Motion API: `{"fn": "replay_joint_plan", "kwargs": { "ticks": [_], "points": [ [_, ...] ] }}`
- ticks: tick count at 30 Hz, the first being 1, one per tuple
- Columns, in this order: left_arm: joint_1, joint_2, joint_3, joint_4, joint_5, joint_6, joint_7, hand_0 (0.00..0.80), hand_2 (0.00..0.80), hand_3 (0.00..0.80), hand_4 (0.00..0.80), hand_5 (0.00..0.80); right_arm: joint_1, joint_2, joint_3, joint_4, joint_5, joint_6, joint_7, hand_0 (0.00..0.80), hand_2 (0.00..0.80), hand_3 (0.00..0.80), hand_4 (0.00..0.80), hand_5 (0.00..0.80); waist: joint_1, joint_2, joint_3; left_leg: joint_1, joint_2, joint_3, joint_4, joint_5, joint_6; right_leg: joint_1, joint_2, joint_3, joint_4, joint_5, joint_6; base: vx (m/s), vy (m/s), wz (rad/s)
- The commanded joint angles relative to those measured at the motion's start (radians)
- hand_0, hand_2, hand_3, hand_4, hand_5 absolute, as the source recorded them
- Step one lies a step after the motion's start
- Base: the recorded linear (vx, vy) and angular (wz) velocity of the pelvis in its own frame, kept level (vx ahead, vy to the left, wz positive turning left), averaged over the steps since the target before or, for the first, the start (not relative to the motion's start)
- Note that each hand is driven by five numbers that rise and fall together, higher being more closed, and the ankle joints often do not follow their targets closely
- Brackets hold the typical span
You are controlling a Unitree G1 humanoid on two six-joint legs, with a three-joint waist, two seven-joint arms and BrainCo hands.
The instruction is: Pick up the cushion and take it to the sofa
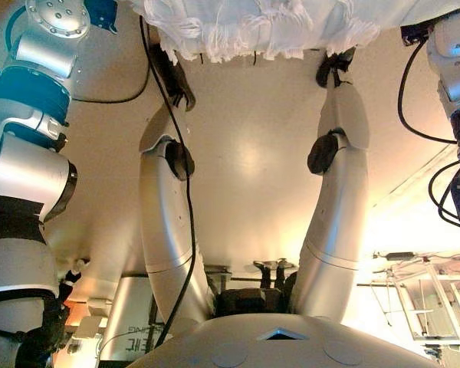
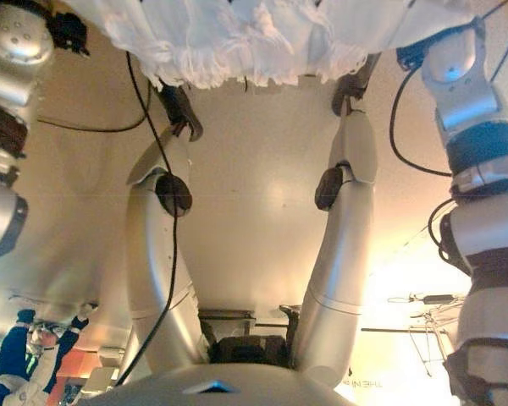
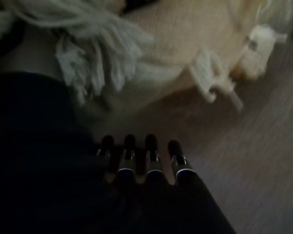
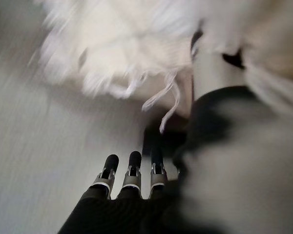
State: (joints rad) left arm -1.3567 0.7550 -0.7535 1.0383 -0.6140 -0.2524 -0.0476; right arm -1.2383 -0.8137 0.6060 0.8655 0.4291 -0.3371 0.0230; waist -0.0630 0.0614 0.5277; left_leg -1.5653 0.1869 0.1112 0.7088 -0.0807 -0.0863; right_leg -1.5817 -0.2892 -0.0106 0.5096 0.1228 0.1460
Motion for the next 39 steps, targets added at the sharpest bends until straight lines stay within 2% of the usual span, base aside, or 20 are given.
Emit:
{"fn": "replay_joint_plan", "kwargs": {
  "ticks": [1, 2, 3, 4, 5, 6, 8, 9, 10, 15, 19, 25, 26, 31, 34, 35, 36, 37, 39],
  "points": [
    [0.055, -0.070, 0.040, -0.119, -0.156, 0.090, -0.318, 0.000, 0.000, 0.000, 0.000, 0.000, 0.007, -0.024, 0.065, -0.178, 0.308, 0.040, 0.335, 0.000, 0.000, 0.000, 0.000, 0.000, -0.036, 0.054, -0.008, 0.019, 0.020, -0.044, -0.156, 0.074, -0.004, 0.013, 0.000, 0.030, 0.074, -0.107, 0.015, 0.003, 0.009, 0.06],
    [0.078, -0.072, 0.029, -0.156, -0.216, 0.123, -0.424, 0.000, 0.000, 0.000, 0.000, 0.000, 0.022, -0.022, 0.064, -0.213, 0.363, 0.072, 0.409, 0.000, 0.000, 0.000, 0.000, 0.000, -0.036, 0.058, -0.008, 0.017, 0.019, -0.046, -0.156, 0.076, -0.009, 0.013, 0.000, 0.032, 0.071, -0.104, 0.016, 0.002, 0.026, 0.05],
    [0.091, -0.076, 0.019, -0.177, -0.255, 0.134, -0.490, 0.053, 0.053, 0.053, 0.053, 0.053, 0.028, -0.020, 0.066, -0.226, 0.405, 0.095, 0.467, 0.000, 0.000, 0.000, 0.000, 0.000, -0.036, 0.061, -0.008, 0.016, 0.018, -0.048, -0.156, 0.077, -0.012, 0.013, 0.001, 0.034, 0.068, -0.102, 0.017, -0.001, 0.042, 0.04],
    [0.097, -0.081, 0.008, -0.200, -0.294, 0.135, -0.533, 0.436, 0.436, 0.436, 0.436, 0.436, 0.029, -0.015, 0.066, -0.237, 0.442, 0.121, 0.517, 0.000, 0.000, 0.000, 0.000, 0.000, -0.036, 0.066, -0.008, 0.018, 0.017, -0.048, -0.155, 0.077, -0.014, 0.013, 0.000, 0.036, 0.067, -0.101, 0.017, -0.006, 0.042, 0.03],
    [0.099, -0.087, 0.000, -0.216, -0.319, 0.133, -0.559, 0.762, 0.762, 0.762, 0.762, 0.762, 0.025, -0.012, 0.067, -0.242, 0.454, 0.126, 0.536, 0.000, 0.000, 0.000, 0.000, 0.000, -0.036, 0.069, -0.008, 0.019, 0.017, -0.047, -0.155, 0.077, -0.014, 0.013, -0.001, 0.038, 0.068, -0.101, 0.018, -0.007, 0.040, 0.03],
    [0.100, -0.095, -0.006, -0.234, -0.340, 0.133, -0.580, 0.800, 0.800, 0.800, 0.800, 0.800, 0.018, -0.009, 0.067, -0.243, 0.470, 0.130, 0.552, 0.000, 0.000, 0.000, 0.000, 0.000, -0.036, 0.072, -0.008, 0.020, 0.017, -0.047, -0.154, 0.077, -0.015, 0.013, -0.002, 0.040, 0.068, -0.100, 0.018, -0.011, 0.035, 0.04],
    [0.100, -0.110, -0.013, -0.279, -0.388, 0.125, -0.598, 0.800, 0.800, 0.800, 0.800, 0.800, 0.003, 0.004, 0.064, -0.248, 0.488, 0.150, 0.601, 0.427, 0.427, 0.427, 0.427, 0.427, -0.034, 0.077, -0.008, 0.025, 0.012, -0.050, -0.163, 0.081, -0.018, 0.013, -0.003, 0.047, 0.061, -0.094, 0.021, -0.014, 0.020, 0.05],
    [0.100, -0.114, -0.011, -0.285, -0.397, 0.120, -0.604, 0.800, 0.800, 0.800, 0.800, 0.800, 0.000, 0.008, 0.064, -0.250, 0.490, 0.151, 0.611, 0.518, 0.518, 0.518, 0.518, 0.518, -0.034, 0.077, -0.008, 0.027, 0.011, -0.050, -0.167, 0.083, -0.018, 0.014, -0.003, 0.048, 0.058, -0.093, 0.021, -0.012, -0.001, 0.06],
    [0.104, -0.124, -0.006, -0.301, -0.411, 0.116, -0.606, 0.800, 0.800, 0.800, 0.800, 0.800, -0.004, 0.014, 0.065, -0.253, 0.498, 0.151, 0.625, 0.800, 0.800, 0.800, 0.800, 0.800, -0.031, 0.077, -0.008, 0.031, 0.010, -0.052, -0.174, 0.086, -0.019, 0.018, -0.006, 0.044, 0.054, -0.091, 0.022, -0.009, -0.010, 0.05],
    [0.161, -0.152, 0.040, -0.382, -0.466, 0.084, -0.637, 0.800, 0.800, 0.800, 0.800, 0.800, 0.043, 0.036, 0.009, -0.311, 0.524, 0.122, 0.617, 0.800, 0.800, 0.800, 0.800, 0.800, -0.022, 0.074, -0.008, 0.084, 0.002, -0.067, -0.218, 0.107, -0.022, 0.083, -0.013, 0.029, 0.003, -0.079, 0.024, -0.012, -0.034, 0.06],
    [0.308, -0.171, 0.099, -0.459, -0.474, 0.066, -0.670, 0.800, 0.800, 0.800, 0.800, 0.800, 0.183, 0.055, -0.070, -0.365, 0.495, 0.069, 0.566, 0.800, 0.800, 0.800, 0.800, 0.800, -0.006, 0.057, -0.008, 0.189, -0.010, -0.082, -0.258, 0.133, -0.028, 0.199, -0.027, -0.002, -0.035, -0.067, 0.028, -0.012, -0.088, -0.03],
    [0.600, -0.229, 0.183, -0.570, -0.443, 0.047, -0.695, 0.800, 0.800, 0.800, 0.800, 0.800, 0.491, 0.136, -0.196, -0.468, 0.409, -0.021, 0.468, 0.800, 0.800, 0.800, 0.800, 0.800, 0.017, 0.007, -0.008, 0.451, -0.003, -0.062, -0.333, 0.173, -0.043, 0.487, -0.054, -0.087, -0.113, -0.042, 0.036, -0.006, -0.102, 0.04],
    [0.662, -0.244, 0.199, -0.591, -0.439, 0.050, -0.700, 0.800, 0.800, 0.800, 0.800, 0.800, 0.561, 0.156, -0.214, -0.486, 0.383, -0.035, 0.449, 0.800, 0.800, 0.800, 0.800, 0.800, 0.022, -0.004, -0.008, 0.532, 0.003, -0.058, -0.344, 0.149, -0.052, 0.567, -0.059, -0.102, -0.121, -0.063, 0.048, 0.070, -0.121, -0.01],
    [0.890, -0.300, 0.298, -0.702, -0.458, 0.071, -0.703, 0.800, 0.800, 0.800, 0.800, 0.800, 0.827, 0.256, -0.328, -0.576, 0.324, -0.071, 0.446, 0.800, 0.800, 0.800, 0.800, 0.800, 0.037, -0.054, -0.008, 0.828, -0.001, -0.016, -0.451, 0.145, -0.046, 0.878, -0.063, -0.196, -0.220, -0.059, 0.055, 0.027, -0.091, -0.02],
    [0.983, -0.314, 0.337, -0.774, -0.462, 0.072, -0.651, 0.800, 0.800, 0.800, 0.800, 0.800, 0.930, 0.286, -0.368, -0.654, 0.267, -0.061, 0.425, 0.800, 0.800, 0.800, 0.800, 0.800, 0.046, -0.073, -0.008, 0.968, -0.003, -0.012, -0.467, 0.126, -0.032, 1.021, -0.054, -0.213, -0.235, -0.067, 0.048, 0.042, -0.067, -0.03],
    [1.035, -0.318, 0.362, -0.816, -0.458, 0.041, -0.600, 0.800, 0.800, 0.800, 0.800, 0.800, 0.986, 0.289, -0.392, -0.698, 0.248, -0.082, 0.419, 0.800, 0.800, 0.800, 0.800, 0.800, 0.052, -0.081, -0.030, 1.023, -0.004, -0.011, -0.474, 0.114, -0.026, 1.076, -0.053, -0.218, -0.243, -0.072, 0.048, 0.113, -0.034, 0.02],
    [1.082, -0.319, 0.390, -0.847, -0.434, 0.016, -0.555, 0.800, 0.800, 0.800, 0.800, 0.800, 1.033, 0.297, -0.419, -0.749, 0.235, -0.066, 0.401, 0.800, 0.800, 0.800, 0.800, 0.800, 0.055, -0.089, -0.065, 1.075, -0.003, -0.007, -0.483, 0.104, -0.021, 1.129, -0.053, -0.222, -0.252, -0.077, 0.046, 0.069, -0.008, 0.06],
    [1.102, -0.319, 0.402, -0.861, -0.404, -0.027, -0.534, 0.800, 0.800, 0.800, 0.800, 0.800, 1.049, 0.302, -0.435, -0.775, 0.220, -0.069, 0.382, 0.800, 0.800, 0.800, 0.800, 0.800, 0.055, -0.094, -0.083, 1.086, -0.004, -0.004, -0.493, 0.118, -0.011, 1.143, -0.055, -0.226, -0.267, -0.060, 0.038, 0.100, -0.003, 0.08],
    [1.175, -0.314, 0.434, -0.937, -0.344, -0.081, -0.451, 0.800, 0.800, 0.800, 0.800, 0.800, 1.111, 0.321, -0.466, -0.844, 0.083, -0.093, 0.287, 0.800, 0.800, 0.800, 0.800, 0.800, 0.057, -0.103, -0.132, 1.163, -0.003, -0.006, -0.507, 0.103, -0.007, 1.220, -0.054, -0.226, -0.282, -0.068, 0.032, 0.142, 0.031, 0.04]
  ]
}}
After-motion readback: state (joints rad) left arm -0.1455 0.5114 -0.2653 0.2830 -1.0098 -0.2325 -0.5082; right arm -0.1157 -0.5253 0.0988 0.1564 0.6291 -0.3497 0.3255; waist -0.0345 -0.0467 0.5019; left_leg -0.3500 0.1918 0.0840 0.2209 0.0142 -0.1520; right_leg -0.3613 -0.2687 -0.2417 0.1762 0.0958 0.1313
